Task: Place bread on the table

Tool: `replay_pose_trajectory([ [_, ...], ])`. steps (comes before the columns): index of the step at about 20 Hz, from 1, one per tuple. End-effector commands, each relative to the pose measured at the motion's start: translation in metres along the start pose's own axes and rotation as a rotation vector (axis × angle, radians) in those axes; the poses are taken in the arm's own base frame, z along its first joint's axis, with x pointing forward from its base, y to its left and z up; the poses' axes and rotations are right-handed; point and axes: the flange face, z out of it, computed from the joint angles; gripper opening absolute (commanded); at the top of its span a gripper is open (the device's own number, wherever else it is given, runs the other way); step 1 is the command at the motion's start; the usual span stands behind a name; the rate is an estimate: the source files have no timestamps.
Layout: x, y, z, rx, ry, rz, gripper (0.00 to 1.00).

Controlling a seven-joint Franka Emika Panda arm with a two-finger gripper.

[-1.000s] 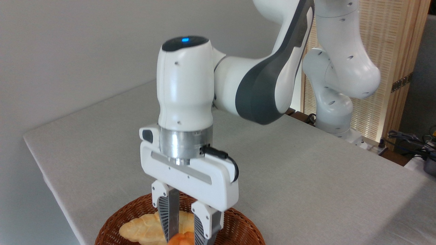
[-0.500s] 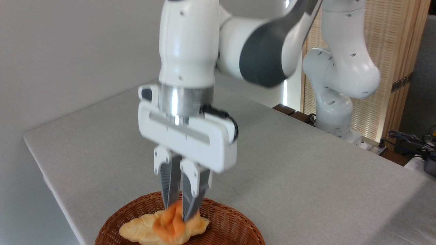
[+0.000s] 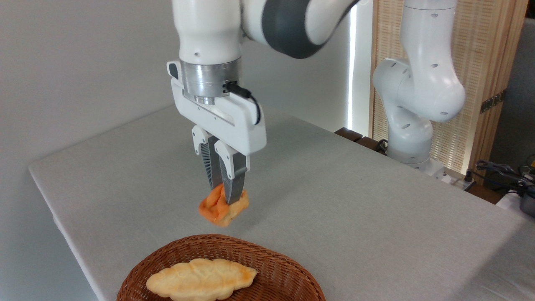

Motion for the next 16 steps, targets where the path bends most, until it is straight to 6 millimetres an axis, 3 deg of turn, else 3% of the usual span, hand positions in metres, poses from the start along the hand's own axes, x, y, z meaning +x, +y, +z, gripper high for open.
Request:
replay_pose_trajectory([
  [1,0.006,0.03,0.033,-0.067,-0.058,-0.069,0.43],
  [5,0.007,0.033,0.046,-0.079,-0.082,-0.116,0.67],
  [6,0.007,0.033,0.048,-0.081,-0.086,-0.122,0.97],
  [16,0.013,0.038,0.06,-0.09,-0.108,-0.11,1.0],
])
